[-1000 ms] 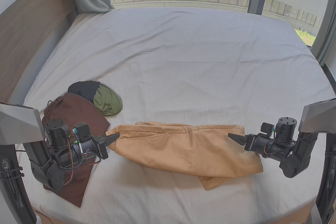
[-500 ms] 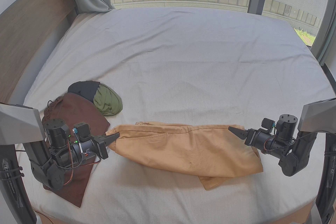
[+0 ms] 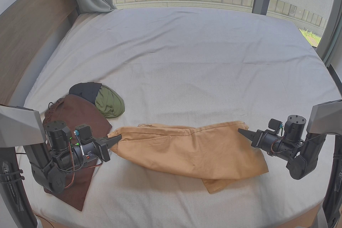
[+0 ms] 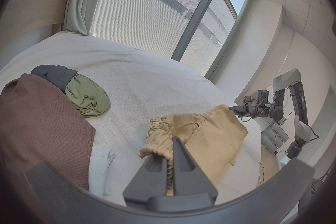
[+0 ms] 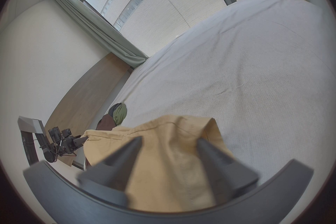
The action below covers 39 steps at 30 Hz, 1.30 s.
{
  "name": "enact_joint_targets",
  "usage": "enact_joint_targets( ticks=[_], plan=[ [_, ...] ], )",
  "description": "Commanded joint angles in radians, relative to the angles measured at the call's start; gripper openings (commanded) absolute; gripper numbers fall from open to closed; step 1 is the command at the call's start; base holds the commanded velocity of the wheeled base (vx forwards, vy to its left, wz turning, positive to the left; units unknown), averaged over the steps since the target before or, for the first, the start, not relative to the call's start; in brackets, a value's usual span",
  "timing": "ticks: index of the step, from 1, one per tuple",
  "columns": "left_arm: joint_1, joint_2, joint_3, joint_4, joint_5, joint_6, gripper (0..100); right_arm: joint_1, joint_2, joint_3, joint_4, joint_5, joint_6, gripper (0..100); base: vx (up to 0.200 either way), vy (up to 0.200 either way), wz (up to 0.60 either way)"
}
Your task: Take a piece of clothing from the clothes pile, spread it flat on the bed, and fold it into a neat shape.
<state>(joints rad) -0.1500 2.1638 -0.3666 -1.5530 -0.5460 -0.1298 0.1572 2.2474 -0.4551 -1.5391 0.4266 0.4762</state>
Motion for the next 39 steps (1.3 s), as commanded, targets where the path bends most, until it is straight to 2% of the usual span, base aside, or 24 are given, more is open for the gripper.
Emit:
enact_joint_targets(
  ticks=[1, 9, 16, 19, 29, 30, 32, 39],
  plan=[
    [0.001, 0.002, 0.0, -0.001, 0.0, -0.001, 0, -0.005, -0.037, 0.01, 0.001, 0.003, -0.002, 0, 0.0, 0.0, 0.0],
    [0.007, -0.001, -0.005, -0.001, 0.0, -0.001, 0, 0.004, -0.1, 0.076, 0.002, 0.026, -0.013, 0, 0.0, 0.0, 0.0],
    [0.02, -0.001, -0.012, -0.001, 0.0, -0.001, 0, 0.062, -0.089, 0.213, 0.004, 0.035, -0.119, 0, 0.0, 0.0, 0.0],
    [0.023, 0.001, -0.014, -0.001, 0.0, -0.001, 0, 0.087, -0.023, 0.266, 0.002, 0.035, -0.177, 0, 0.0, 0.0, 0.0],
    [0.04, 0.002, -0.008, -0.001, -0.003, 0.001, 0, 0.085, 0.004, 0.316, 0.002, 0.037, -0.212, 0, 0.0, 0.0, 0.0],
    [0.041, 0.002, -0.005, -0.001, -0.005, 0.001, 0, 0.082, 0.011, 0.314, 0.002, 0.037, -0.226, 100, 0.0, 0.0, 0.0],
    [0.04, 0.002, -0.003, -0.001, -0.005, 0.001, 0, 0.079, 0.015, 0.294, 0.001, 0.041, -0.228, 100, 0.0, 0.0, 0.0],
    [0.038, 0.019, -0.003, -0.001, -0.006, 0.025, 0, 0.05, 0.009, 0.225, -0.001, 0.121, -0.203, 100, 0.0, 0.0, 0.0]
  ],
)
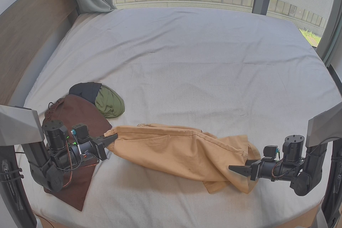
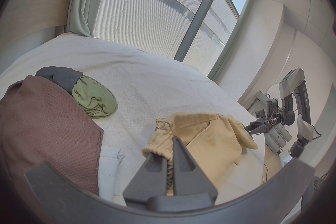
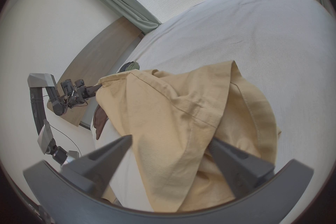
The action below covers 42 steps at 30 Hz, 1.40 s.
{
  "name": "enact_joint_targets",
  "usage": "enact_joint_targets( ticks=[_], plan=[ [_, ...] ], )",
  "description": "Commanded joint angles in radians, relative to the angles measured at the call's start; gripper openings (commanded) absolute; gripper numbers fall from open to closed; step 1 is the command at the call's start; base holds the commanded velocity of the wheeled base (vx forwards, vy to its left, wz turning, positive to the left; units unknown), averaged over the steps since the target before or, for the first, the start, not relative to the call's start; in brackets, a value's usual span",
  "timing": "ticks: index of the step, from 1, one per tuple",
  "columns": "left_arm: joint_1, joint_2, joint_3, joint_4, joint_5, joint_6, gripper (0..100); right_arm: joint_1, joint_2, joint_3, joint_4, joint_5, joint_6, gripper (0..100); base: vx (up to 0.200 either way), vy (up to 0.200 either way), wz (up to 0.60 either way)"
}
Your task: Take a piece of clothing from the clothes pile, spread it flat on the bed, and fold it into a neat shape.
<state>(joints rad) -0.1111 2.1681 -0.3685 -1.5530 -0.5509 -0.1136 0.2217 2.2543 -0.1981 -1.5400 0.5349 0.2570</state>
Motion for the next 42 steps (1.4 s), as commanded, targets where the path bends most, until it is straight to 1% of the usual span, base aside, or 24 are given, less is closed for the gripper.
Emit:
enact_joint_targets(
  ticks=[1, 5, 11, 15, 17, 18, 21, 24, 28, 31, 34, 37, 42],
  plan=[
    [-0.001, 0.016, -0.001, -0.001, -0.001, 0.014, 0, -0.015, 0.002, -0.038, 0.0, 0.013, 0.027, 100, 0.0, 0.0, 0.0],
    [-0.001, 0.018, -0.001, -0.001, -0.001, 0.019, 0, -0.013, -0.004, -0.064, 0.0, 0.014, 0.074, 100, 0.0, 0.0, 0.0],
    [0.001, 0.018, -0.006, -0.001, -0.001, 0.019, 0, -0.016, -0.007, -0.087, -0.002, 0.025, 0.116, 100, 0.0, 0.0, 0.0],
    [0.001, 0.016, -0.006, -0.001, -0.001, 0.019, 0, -0.035, -0.065, -0.07, 0.0, 0.097, 0.146, 100, 0.0, 0.0, 0.0],
    [0.001, 0.016, -0.006, -0.001, -0.001, 0.019, 0, -0.048, -0.114, -0.049, 0.0, 0.158, 0.169, 100, 0.0, 0.0, 0.0],
    [0.001, 0.016, -0.006, -0.001, -0.001, 0.019, 0, -0.054, -0.13, -0.043, 0.0, 0.177, 0.177, 100, 0.0, 0.0, 0.0],
    [-0.001, 0.016, -0.006, -0.001, -0.001, 0.019, 0, -0.074, -0.162, -0.038, 0.0, 0.217, 0.185, 100, 0.0, 0.0, 0.0],
    [-0.001, 0.016, -0.006, -0.001, -0.001, 0.019, 0, -0.071, -0.163, -0.037, 0.0, 0.235, 0.192, 100, 0.0, 0.0, 0.0],
    [-0.001, 0.016, -0.006, -0.001, -0.001, 0.019, 0, -0.056, -0.147, -0.061, 0.0, 0.229, 0.194, 100, 0.0, 0.0, 0.0],
    [-0.004, 0.015, -0.004, -0.001, -0.001, 0.019, 0, -0.045, -0.091, -0.098, -0.003, 0.22, 0.192, 100, 0.0, 0.0, 0.0],
    [-0.007, 0.015, -0.004, -0.001, -0.001, 0.019, 0, -0.044, -0.068, -0.119, -0.002, 0.204, 0.194, 100, 0.0, 0.0, 0.0],
    [-0.007, 0.015, -0.004, -0.001, 0.0, 0.019, 0, -0.044, -0.062, -0.127, -0.002, 0.203, 0.194, 100, 0.0, 0.0, 0.0],
    [-0.007, 0.012, -0.004, -0.001, 0.0, 0.019, 0, -0.044, -0.041, -0.165, -0.003, 0.201, 0.228, 100, 0.0, 0.0, 0.0]
  ],
)
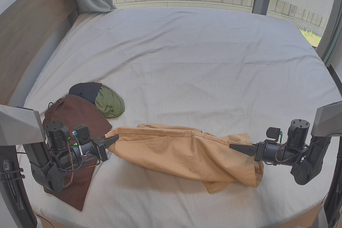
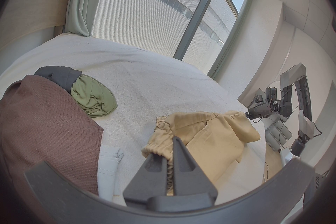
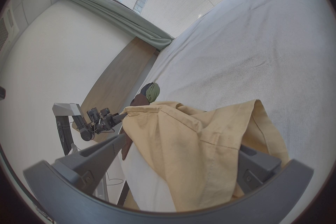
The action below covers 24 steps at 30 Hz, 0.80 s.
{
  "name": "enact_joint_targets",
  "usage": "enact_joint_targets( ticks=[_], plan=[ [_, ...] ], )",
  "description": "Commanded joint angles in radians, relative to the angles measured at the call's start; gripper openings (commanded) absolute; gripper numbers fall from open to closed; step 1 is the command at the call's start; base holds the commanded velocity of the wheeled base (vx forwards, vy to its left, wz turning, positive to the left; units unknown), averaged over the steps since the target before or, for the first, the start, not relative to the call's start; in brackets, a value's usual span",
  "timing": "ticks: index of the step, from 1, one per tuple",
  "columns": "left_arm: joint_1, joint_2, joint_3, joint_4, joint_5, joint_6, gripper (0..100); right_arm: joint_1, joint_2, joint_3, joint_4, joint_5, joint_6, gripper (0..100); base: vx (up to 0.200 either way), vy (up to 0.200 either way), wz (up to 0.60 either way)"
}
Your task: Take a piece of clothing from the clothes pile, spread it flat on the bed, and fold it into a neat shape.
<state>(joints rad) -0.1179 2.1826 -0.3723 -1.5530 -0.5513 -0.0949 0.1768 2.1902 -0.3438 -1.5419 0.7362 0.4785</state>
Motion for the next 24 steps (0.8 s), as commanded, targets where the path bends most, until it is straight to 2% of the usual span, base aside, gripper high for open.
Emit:
enact_joint_targets(
  ticks=[1, 8, 9, 24],
  plan=[
    [0.0, -0.004, 0.0, -0.001, -0.001, 0.0, 0, 0.001, 0.023, -0.023, -0.001, 0.0, 0.015, 100, 0.0, 0.0, 0.0],
    [0.0, -0.003, 0.0, -0.001, -0.001, 0.0, 0, 0.001, 0.023, -0.027, -0.003, -0.001, 0.025, 100, 0.0, 0.0, 0.0],
    [0.0, -0.003, 0.0, -0.001, -0.001, 0.0, 0, 0.001, 0.023, -0.027, -0.003, -0.001, 0.025, 0, 0.0, 0.0, 0.0],
    [-0.005, 0.0, -0.013, -0.001, -0.002, -0.008, 0, -0.007, 0.02, -0.041, -0.003, -0.011, 0.023, 0, 0.0, 0.0, 0.0]
  ],
)
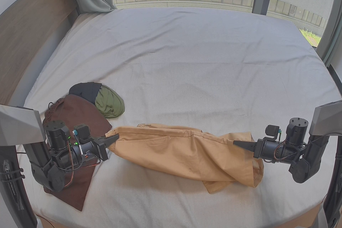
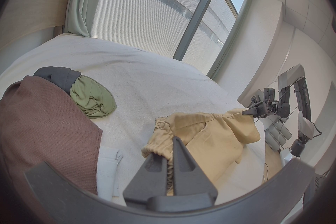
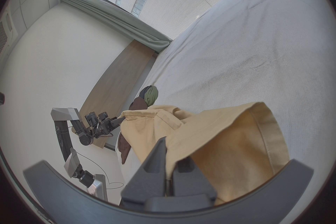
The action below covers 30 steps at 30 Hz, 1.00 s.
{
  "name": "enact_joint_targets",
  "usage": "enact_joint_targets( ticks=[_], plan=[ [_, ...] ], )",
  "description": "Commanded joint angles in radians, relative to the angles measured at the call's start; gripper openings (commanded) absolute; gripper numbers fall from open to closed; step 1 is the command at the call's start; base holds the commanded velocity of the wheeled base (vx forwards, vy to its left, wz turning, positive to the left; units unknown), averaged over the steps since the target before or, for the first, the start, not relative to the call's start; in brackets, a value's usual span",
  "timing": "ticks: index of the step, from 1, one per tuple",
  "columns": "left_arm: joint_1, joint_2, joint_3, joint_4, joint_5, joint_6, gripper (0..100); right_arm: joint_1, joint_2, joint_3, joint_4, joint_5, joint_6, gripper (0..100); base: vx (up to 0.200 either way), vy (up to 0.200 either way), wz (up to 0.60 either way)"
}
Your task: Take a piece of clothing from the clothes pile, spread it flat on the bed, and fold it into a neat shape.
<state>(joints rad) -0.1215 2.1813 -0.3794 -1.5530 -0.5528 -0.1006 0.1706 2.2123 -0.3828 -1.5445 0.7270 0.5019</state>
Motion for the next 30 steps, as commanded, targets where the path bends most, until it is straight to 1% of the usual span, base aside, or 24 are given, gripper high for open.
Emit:
enact_joint_targets(
  ticks=[1, 5, 9, 13, 20, 27, 30],
  plan=[
    [-0.001, -0.003, -0.023, -0.001, -0.003, -0.007, 0, 0.006, -0.011, -0.002, 0.0, -0.026, 0.0, 0, 0.0, 0.0, 0.0],
    [0.003, -0.006, -0.062, -0.001, -0.029, -0.007, 0, 0.018, -0.051, -0.001, 0.001, -0.055, -0.002, 0, 0.0, 0.0, 0.0],
    [0.011, -0.008, -0.108, -0.001, -0.03, -0.011, 0, 0.029, -0.099, -0.004, 0.001, -0.057, -0.006, 0, 0.0, 0.0, 0.0],
    [0.025, -0.031, -0.151, -0.001, -0.032, -0.05, 0, 0.033, -0.195, -0.008, 0.003, -0.057, -0.005, 0, 0.0, 0.0, 0.0],
    [0.019, -0.092, -0.154, -0.001, -0.033, -0.094, 0, 0.056, -0.289, -0.002, 0.004, -0.057, -0.003, 0, 0.0, 0.0, 0.0],
    [0.017, -0.129, -0.148, -0.001, -0.035, -0.099, 0, 0.061, -0.327, -0.007, 0.004, -0.057, -0.002, 0, 0.0, 0.0, 0.0],
    [0.019, -0.164, -0.147, -0.001, -0.035, -0.133, 0, 0.061, -0.344, -0.011, 0.004, -0.057, 0.001, 0, 0.0, 0.0, 0.0]
  ],
)
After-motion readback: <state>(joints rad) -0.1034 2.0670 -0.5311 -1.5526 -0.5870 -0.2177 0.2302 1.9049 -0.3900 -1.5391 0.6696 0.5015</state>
